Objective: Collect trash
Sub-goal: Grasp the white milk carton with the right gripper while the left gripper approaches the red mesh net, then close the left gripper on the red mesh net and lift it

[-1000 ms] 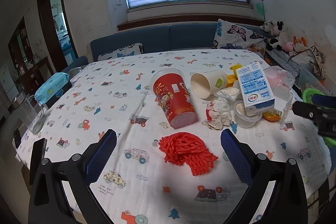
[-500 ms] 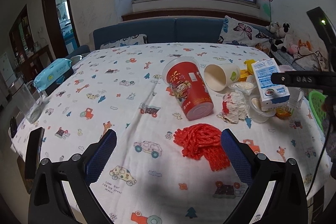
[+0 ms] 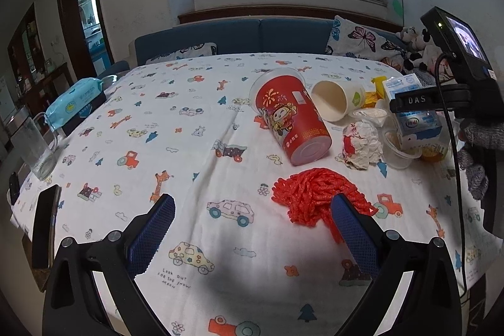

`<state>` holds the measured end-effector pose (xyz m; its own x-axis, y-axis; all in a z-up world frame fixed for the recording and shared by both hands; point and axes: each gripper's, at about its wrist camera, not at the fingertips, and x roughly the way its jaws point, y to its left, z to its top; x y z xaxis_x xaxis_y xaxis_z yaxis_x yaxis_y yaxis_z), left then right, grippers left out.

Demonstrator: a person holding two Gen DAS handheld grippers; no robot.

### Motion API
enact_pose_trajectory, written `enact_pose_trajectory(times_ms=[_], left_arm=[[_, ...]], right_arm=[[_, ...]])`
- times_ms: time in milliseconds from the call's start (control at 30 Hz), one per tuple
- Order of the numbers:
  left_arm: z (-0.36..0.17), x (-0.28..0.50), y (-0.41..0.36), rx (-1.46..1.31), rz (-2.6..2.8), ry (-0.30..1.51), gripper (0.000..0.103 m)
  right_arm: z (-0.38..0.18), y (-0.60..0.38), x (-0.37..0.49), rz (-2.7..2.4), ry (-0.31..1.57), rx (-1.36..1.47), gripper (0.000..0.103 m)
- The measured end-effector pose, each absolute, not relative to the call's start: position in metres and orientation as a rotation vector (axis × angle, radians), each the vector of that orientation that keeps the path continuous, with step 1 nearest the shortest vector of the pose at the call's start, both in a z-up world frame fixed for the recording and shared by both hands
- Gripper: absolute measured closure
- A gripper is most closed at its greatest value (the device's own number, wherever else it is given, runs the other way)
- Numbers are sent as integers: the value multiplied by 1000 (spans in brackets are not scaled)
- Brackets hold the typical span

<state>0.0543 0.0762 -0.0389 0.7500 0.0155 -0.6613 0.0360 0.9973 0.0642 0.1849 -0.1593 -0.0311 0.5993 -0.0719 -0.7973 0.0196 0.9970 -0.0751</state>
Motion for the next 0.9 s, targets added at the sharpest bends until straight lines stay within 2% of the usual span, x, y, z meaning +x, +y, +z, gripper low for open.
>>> enact_pose_trajectory(times_ms=[167,267,433,700,900], left_arm=[[-44,56,74,65,-54,737,7],[-47,59,74,54,-62,755,7],[-50,63,77,39,-61,769,7],[-52,69,80,11,-73,786,7],[-52,75,81,-24,-80,809,7]], right_arm=[[-29,-158,186,-49,925,-66,33],[-28,-157,188,-50,927,-67,32],[-34,-153,191,-49,940,-78,24],[-41,-150,194,-71,942,-92,28],[-24,-160,177,-38,899,-64,28]])
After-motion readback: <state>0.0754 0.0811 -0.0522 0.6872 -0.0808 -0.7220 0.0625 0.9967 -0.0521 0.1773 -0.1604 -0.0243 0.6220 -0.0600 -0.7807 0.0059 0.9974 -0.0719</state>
